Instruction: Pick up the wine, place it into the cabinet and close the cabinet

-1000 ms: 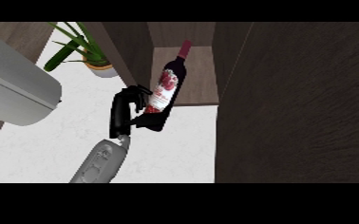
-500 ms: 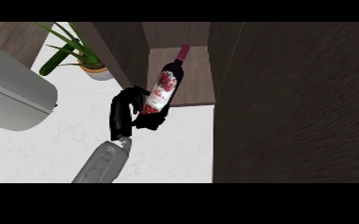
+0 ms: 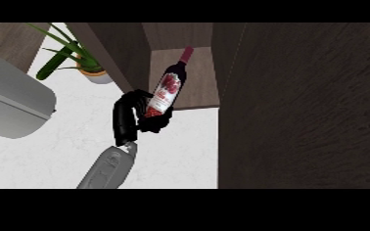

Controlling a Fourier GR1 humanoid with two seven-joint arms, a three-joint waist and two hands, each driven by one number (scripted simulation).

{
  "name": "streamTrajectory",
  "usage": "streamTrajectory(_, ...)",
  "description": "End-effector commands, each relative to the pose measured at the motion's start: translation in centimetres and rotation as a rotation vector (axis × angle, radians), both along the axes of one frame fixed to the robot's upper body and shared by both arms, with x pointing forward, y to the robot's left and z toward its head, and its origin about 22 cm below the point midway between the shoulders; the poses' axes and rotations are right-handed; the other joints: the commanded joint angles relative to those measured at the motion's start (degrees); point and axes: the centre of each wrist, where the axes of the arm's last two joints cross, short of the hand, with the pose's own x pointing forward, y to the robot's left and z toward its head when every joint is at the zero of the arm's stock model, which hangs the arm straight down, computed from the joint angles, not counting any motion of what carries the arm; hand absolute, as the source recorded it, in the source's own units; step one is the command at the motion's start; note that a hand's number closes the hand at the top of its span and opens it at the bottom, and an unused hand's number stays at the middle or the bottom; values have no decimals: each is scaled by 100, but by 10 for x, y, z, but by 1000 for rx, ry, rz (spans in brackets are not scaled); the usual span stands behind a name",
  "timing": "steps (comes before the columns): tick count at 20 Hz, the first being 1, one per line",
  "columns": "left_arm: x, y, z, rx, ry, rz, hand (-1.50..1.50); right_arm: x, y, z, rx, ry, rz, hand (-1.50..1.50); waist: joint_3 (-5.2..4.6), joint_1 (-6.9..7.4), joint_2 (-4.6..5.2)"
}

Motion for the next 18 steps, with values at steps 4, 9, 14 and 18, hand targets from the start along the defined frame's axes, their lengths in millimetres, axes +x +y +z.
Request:
streamTrajectory(4,46,-19,21,-53,109,-68,150,-10,-1,5,31,1,52,-150,-101,-309,216)
streamTrajectory(9,54,-29,35,-114,50,-16,150,-6,2,6,47,-17,53,-150,-107,-313,233)
streamTrajectory(14,57,-7,30,115,-13,-43,150,-7,4,4,34,-2,84,-150,-90,-428,227)
streamTrajectory(18,60,-4,33,209,-55,-46,150,-3,3,6,27,-18,96,-150,-89,-484,259)
